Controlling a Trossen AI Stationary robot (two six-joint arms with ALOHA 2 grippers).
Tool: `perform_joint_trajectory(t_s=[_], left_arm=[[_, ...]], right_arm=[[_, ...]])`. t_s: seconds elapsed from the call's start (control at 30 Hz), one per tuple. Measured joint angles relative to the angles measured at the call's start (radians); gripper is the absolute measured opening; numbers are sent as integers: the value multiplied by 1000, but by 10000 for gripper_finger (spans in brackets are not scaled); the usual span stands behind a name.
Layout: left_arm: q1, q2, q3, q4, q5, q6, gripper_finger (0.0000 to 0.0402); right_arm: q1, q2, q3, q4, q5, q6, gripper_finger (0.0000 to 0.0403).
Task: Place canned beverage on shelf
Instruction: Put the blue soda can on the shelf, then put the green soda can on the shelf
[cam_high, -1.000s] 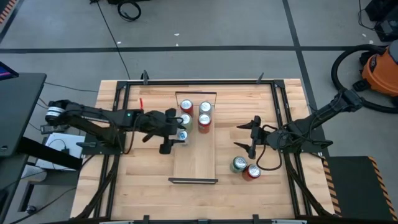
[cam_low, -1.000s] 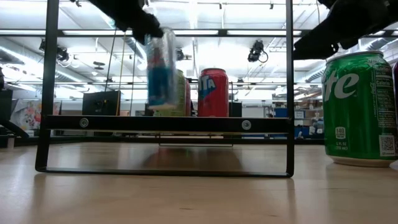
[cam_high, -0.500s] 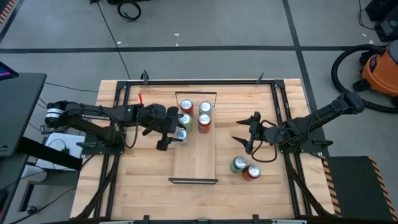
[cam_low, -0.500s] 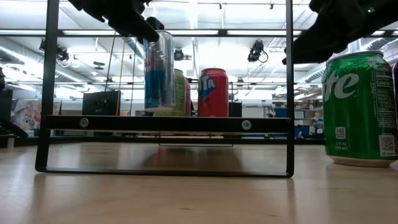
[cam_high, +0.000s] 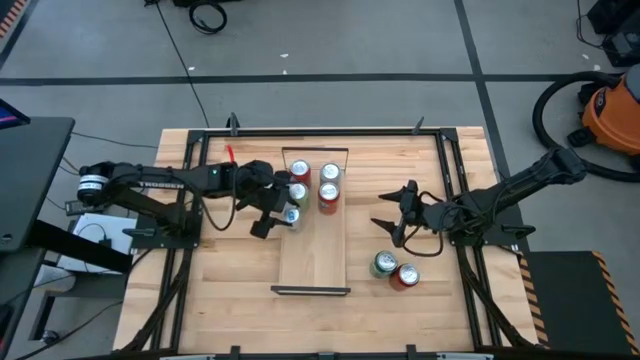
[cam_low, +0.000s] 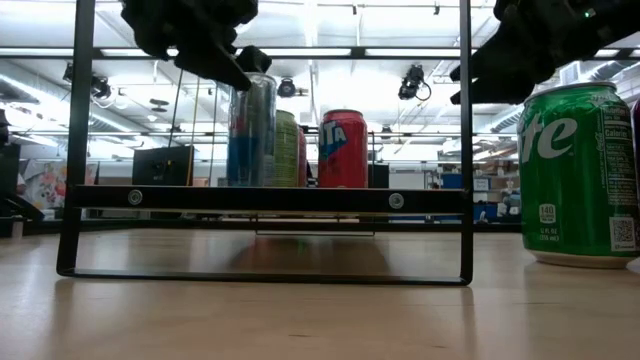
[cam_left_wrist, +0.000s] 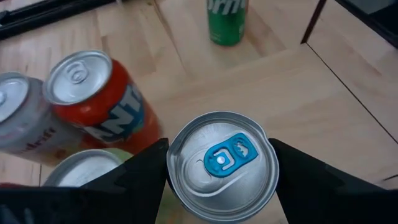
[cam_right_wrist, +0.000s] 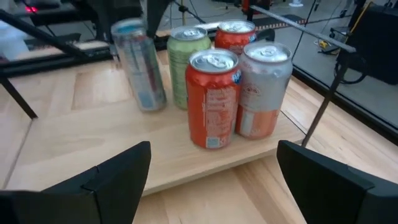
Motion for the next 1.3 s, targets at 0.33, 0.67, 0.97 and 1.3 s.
perform_joint_trajectory(t_s=[0.33,0.67,0.97,1.3], left_arm=[[17,5,0,23,3,-3,263],[16,55,3,69,-23,-24,286],[15,56,3,71,-82,-48,311],[-18,56,28,72,-91,-32,315]], right_arm=[[0,67,0,23,0,10,359],[0,88,0,45,0,9,359],[0,88,0,50,0,3,359],[0,87,0,49,0,7,359]])
